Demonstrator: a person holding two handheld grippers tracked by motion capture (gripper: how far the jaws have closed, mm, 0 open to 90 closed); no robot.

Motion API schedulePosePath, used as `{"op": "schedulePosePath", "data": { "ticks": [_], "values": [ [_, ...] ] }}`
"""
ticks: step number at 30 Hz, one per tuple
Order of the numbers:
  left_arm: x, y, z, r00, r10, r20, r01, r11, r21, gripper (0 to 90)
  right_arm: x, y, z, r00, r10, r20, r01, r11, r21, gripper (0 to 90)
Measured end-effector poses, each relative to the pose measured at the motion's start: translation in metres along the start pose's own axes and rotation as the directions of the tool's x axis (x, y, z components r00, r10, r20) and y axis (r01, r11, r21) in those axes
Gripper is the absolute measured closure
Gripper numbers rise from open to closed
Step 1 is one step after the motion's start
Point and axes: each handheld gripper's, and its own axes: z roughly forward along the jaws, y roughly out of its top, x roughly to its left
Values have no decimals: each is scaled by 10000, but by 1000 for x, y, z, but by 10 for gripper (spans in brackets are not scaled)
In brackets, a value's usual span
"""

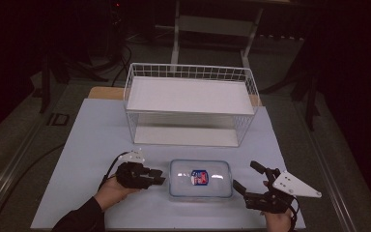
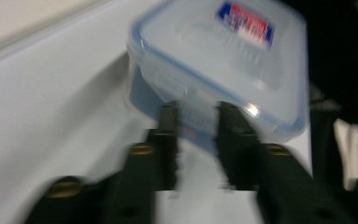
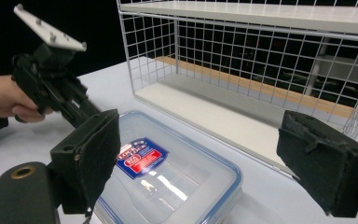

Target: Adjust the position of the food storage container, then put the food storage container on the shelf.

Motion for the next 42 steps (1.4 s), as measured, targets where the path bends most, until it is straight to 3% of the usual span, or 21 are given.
{"op": "schedulePosePath", "data": {
  "ticks": [1, 3, 5, 6, 10, 12, 16, 19, 23, 25, 29, 30, 33, 34, 35, 37, 38, 39, 40, 41, 42],
  "values": [
    [0, 3, -3, 9991, -303, 283, 310, 9992, -242, 554, 0, 0, 0, 10000, -9, 19, 9, 10000, -16, 132],
    [-4, 6, -4, 9983, -489, 326, 507, 9970, -587, 432, 1, 1, 0, 9999, -105, 9, 105, 9999, -91, 131],
    [-5, 7, -3, 9981, -485, 373, 509, 9965, -659, 302, 1, 1, 0, 9998, -180, 12, 180, 9998, -94, 131],
    [-12, 10, 0, 9974, -454, 563, 494, 9962, -715, 186, 1, 1, 1, 9996, -294, 60, 294, 9995, -110, 130],
    [-18, 14, 7, 9922, -1168, 424, 1203, 9885, -920, 69, -3, 4, 2, 9993, -366, -44, 366, 9993, -73, 117],
    [-19, 16, 11, 9885, -1505, 124, 1510, 9840, -943, 23, -3, 5, 2, 9985, -540, 11, 540, 9985, -86, 116],
    [-16, 18, 15, 9803, -1962, -243, 1936, 9776, -828, 25, -2, 7, 1, 9962, -815, 294, 818, 9966, -121, 126],
    [-10, 19, 19, 9628, -2695, -204, 2679, 9616, -587, 42, -1, 7, 1, 9943, -929, 516, 939, 9954, -170, 125],
    [-4, 18, 25, 9490, -3146, -209, 3138, 9488, -352, 42, -1, 9, 1, 9947, -938, 417, 940, 9956, -18, 125],
    [-2, 18, 29, 9374, -3482, -3, 3481, 9373, -154, 42, -2, 9, 2, 9944, -954, 454, 951, 9954, 71, 125],
    [0, 18, 34, 9318, -3626, 150, 3626, 9320, 28, 42, -5, 7, 5, 9961, -822, 321, 817, 9965, 159, 119],
    [1, 18, 36, 9258, -3777, 179, 3774, 9259, 149, 44, -5, 6, 5, 9957, -858, 337, 853, 9962, 175, 118],
    [1, 18, 37, 9219, -3873, 132, 3869, 9218, 236, 109, -4, 4, 6, 9959, -831, 354, 825, 9964, 180, 110],
    [2, 18, 39, 9086, -4176, -19, 4173, 9076, 453, 136, -3, 4, 8, 9961, -807, 362, 797, 9964, 275, 110],
    [2, 18, 39, 9086, -4176, -19, 4173, 9076, 453, 153, -3, 3, 8, 9964, -786, 325, 777, 9966, 286, 110],
    [6, 13, 42, 8886, -4587, 3, 4575, 8862, 735, 156, -3, 2, 9, 9969, -766, 190, 760, 9966, 306, 109],
    [6, 13, 42, 8886, -4587, 3, 4575, 8862, 735, 168, -2, 2, 10, 9970, -758, 129, 753, 9965, 353, 109],
    [9, 10, 42, 8784, -4778, 74, 4755, 8754, 869, 190, -2, 2, 11, 9966, -810, 174, 804, 9962, 347, 109],
    [9, 10, 42, 8784, -4778, 74, 4755, 8754, 869, 202, -2, 2, 12, 9968, -794, 95, 790, 9962, 363, 109],
    [12, 8, 41, 8631, -5030, 455, 4975, 8622, 954, 226, -2, 1, 12, 9969, -779, 59, 776, 9963, 383, 109],
    [13, 7, 41, 8570, -5121, 583, 5053, 8571, 1009, 240, -2, 1, 13, 9971, -752, 65, 749, 9964, 410, 109]
  ]
}}
